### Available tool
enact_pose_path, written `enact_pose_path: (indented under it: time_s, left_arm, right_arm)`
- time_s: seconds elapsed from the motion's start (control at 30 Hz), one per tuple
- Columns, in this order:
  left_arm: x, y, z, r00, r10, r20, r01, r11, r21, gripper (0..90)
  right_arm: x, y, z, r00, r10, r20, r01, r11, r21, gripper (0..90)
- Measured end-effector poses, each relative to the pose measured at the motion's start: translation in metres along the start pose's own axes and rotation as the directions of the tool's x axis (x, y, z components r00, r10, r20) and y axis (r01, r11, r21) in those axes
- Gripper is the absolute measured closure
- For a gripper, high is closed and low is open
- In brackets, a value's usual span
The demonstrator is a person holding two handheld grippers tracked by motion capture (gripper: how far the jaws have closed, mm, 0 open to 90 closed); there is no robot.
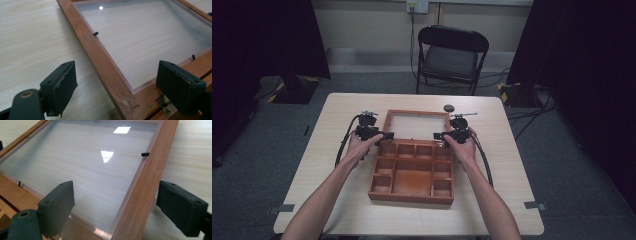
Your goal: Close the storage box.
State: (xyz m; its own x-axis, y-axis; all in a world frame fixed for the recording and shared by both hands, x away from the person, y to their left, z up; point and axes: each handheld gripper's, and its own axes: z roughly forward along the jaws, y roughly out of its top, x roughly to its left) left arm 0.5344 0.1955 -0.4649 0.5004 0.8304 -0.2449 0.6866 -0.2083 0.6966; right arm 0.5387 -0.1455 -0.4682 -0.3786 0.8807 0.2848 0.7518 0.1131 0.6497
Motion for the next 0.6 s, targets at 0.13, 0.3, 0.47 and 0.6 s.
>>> enact_pose_path:
  time_s: [0.13, 0.3, 0.47, 0.6]
  left_arm:
    - [0.000, 0.001, 0.003, 0.9998, -0.020, -0.010, 0.020, 0.9997, 0.017, 16.2]
    - [0.001, 0.001, 0.009, 0.9982, -0.055, 0.022, 0.055, 0.9983, 0.022, 16.0]
    - [0.000, 0.003, 0.010, 0.9979, -0.054, 0.035, 0.053, 0.9977, 0.042, 16.0]
    - [-0.001, 0.004, 0.014, 0.9943, -0.088, 0.060, 0.086, 0.9954, 0.043, 16.9]
  right_arm:
    - [-0.001, 0.000, 0.002, 0.9988, 0.047, -0.012, -0.047, 0.999, 0.013, 12.0]
    - [-0.006, -0.002, 0.008, 0.9919, 0.110, -0.064, -0.108, 0.994, 0.033, 9.4]
    - [-0.007, -0.001, 0.010, 0.9875, 0.122, -0.100, -0.117, 0.992, 0.053, 9.4]
    - [-0.008, -0.001, 0.013, 0.9836, 0.122, -0.133, -0.114, 0.991, 0.066, 8.9]
